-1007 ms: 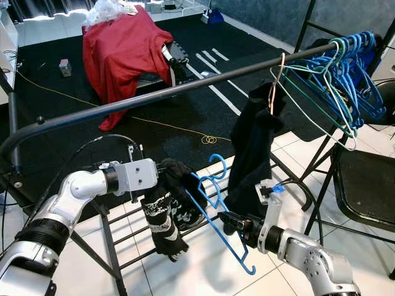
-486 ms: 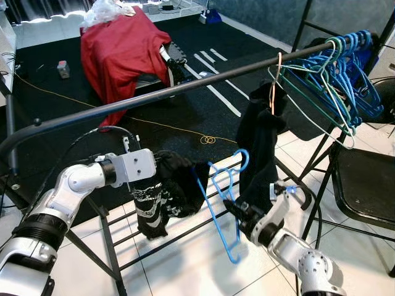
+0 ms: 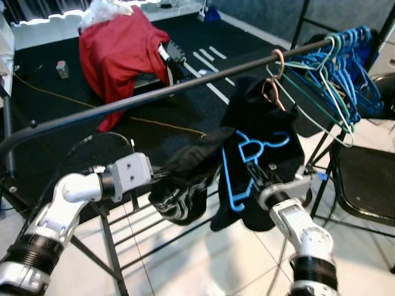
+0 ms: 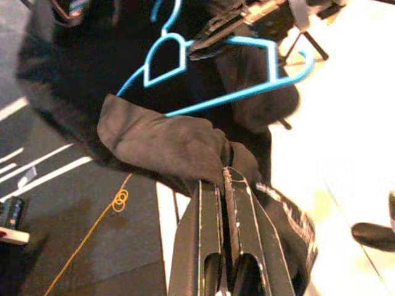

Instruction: Hang hanger

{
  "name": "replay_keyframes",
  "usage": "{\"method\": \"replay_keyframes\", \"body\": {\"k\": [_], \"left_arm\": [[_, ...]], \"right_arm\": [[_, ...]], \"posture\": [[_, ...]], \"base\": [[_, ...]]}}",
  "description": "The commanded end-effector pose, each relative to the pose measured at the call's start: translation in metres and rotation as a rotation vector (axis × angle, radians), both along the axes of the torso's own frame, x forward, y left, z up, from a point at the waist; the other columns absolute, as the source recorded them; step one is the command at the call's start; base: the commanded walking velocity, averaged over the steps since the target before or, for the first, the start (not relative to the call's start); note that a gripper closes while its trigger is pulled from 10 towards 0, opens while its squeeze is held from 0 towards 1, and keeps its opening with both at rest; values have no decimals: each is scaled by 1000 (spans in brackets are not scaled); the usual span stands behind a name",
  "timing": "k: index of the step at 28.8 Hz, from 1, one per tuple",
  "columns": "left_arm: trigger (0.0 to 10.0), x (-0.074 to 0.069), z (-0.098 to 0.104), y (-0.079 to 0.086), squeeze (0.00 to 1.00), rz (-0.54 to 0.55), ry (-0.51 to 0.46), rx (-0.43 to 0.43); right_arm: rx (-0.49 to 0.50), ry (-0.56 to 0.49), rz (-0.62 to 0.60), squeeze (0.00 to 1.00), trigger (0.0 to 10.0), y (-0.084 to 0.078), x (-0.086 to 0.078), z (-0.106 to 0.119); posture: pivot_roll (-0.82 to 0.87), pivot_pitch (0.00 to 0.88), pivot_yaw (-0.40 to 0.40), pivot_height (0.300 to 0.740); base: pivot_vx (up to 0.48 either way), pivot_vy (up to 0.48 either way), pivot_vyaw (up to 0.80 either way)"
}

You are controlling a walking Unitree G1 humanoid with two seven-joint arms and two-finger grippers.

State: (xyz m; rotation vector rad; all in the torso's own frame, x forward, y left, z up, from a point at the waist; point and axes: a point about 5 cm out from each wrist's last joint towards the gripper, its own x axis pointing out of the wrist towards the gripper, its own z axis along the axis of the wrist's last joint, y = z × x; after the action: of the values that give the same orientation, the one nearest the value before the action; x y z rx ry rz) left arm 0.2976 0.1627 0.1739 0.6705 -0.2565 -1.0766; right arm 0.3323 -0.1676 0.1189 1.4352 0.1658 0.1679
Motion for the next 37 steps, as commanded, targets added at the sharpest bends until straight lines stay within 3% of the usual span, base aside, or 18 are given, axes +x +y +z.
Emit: {"method": "replay_keyframes", "body": {"k": [1,5,14,18,23,31,35,37], "left_arm": [[10000,-6,-6,5,0,-19,21,55],[10000,-10,-6,5,0,-20,34,37],[10000,-20,4,-12,0,-91,45,-41],[10000,-40,7,-39,0,-226,113,-69],[10000,-48,3,-59,0,-282,149,-85],[10000,-47,6,-58,0,-274,158,-94],[10000,-36,10,-72,0,-193,164,-171],[10000,-36,10,-72,0,-193,164,-171]], "right_arm": [[45,-10,-61,0,0,-7,3,5],[76,-8,-72,0,0,-9,6,7],[108,0,-82,0,0,-9,10,9],[137,-3,-97,0,0,-7,17,15],[145,-24,-83,0,0,1,25,24],[153,-26,-89,0,0,1,30,28],[62,-35,-21,0,0,18,33,31],[62,-35,-21,0,0,18,33,31]], "posture": [[-45,151,50,740],[-47,152,50,740],[-48,154,50,740],[-48,152,51,740],[-54,151,54,740],[-46,150,47,740],[-54,149,49,740],[-54,149,49,740]], "base": [[0,0,0],[0,0,0],[0,0,0],[0,0,0],[0,0,0],[0,0,0],[0,0,0],[0,0,0]]}}
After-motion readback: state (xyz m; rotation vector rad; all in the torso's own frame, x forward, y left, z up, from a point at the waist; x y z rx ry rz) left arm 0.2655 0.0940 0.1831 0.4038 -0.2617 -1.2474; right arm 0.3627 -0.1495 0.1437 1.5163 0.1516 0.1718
